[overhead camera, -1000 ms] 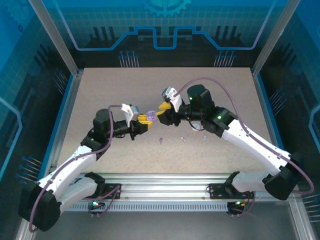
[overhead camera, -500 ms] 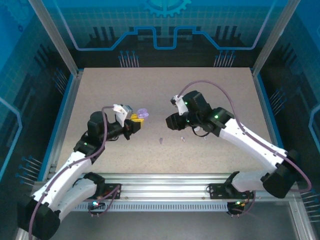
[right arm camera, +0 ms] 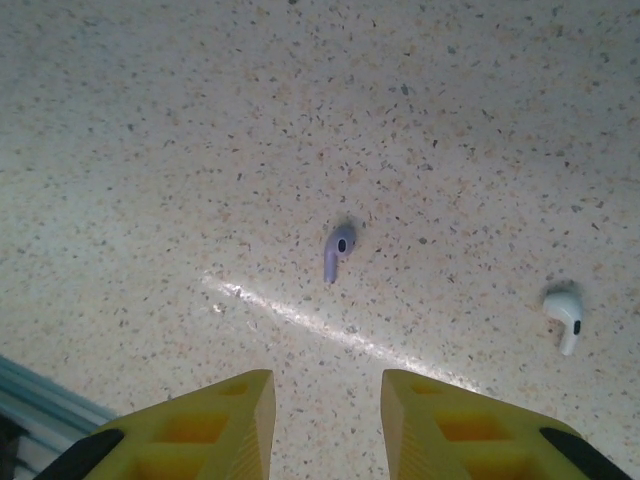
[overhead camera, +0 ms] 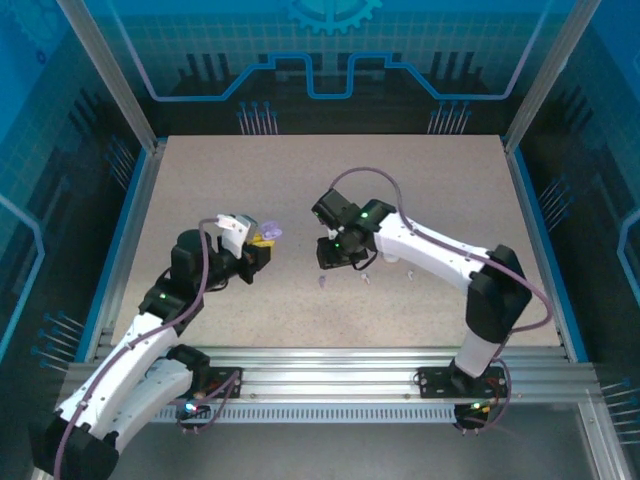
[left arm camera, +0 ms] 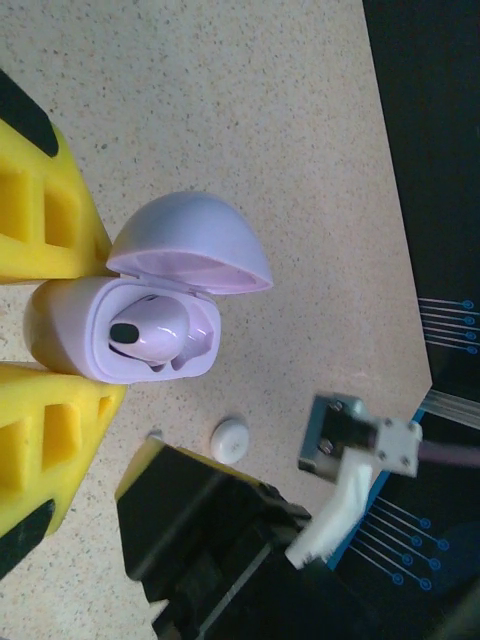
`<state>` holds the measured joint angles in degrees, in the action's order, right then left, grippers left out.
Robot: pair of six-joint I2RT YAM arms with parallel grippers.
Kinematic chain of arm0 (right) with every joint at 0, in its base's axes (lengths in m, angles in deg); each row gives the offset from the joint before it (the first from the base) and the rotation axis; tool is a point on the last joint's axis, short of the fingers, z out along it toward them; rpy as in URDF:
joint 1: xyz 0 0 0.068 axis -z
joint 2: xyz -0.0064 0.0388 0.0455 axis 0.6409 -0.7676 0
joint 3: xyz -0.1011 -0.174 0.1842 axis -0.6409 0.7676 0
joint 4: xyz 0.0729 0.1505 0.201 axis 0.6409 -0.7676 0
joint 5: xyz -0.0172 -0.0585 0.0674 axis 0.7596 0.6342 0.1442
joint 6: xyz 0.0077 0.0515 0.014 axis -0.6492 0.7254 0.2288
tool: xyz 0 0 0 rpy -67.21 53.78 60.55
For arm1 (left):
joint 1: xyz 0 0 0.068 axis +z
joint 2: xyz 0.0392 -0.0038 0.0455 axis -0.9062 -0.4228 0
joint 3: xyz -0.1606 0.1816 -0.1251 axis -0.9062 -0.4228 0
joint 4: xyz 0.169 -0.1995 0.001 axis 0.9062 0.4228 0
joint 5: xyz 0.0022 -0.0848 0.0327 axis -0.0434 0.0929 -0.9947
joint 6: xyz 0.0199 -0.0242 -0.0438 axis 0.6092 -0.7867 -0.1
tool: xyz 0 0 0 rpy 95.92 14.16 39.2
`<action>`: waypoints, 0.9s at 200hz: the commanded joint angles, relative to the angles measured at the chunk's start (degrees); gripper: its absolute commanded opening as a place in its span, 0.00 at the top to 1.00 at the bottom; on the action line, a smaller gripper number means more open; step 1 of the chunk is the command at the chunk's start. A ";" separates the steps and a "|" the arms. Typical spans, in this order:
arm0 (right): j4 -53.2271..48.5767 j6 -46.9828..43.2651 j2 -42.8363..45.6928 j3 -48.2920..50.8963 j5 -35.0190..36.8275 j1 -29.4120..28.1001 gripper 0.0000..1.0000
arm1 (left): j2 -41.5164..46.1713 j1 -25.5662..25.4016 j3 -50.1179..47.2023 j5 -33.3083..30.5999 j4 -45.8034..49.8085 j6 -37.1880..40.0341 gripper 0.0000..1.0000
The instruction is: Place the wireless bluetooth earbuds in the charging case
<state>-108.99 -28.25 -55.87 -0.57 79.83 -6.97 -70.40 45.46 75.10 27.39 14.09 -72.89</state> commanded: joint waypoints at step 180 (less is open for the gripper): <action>-6.84 0.72 -24.01 -13.54 -4.05 0.31 0.69 | 1.50 0.46 0.82 -2.39 1.52 1.05 0.81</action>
<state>-113.80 -28.25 -77.97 -12.44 77.43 -6.95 -69.07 45.46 75.10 25.49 15.16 -72.84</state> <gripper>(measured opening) 0.313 0.213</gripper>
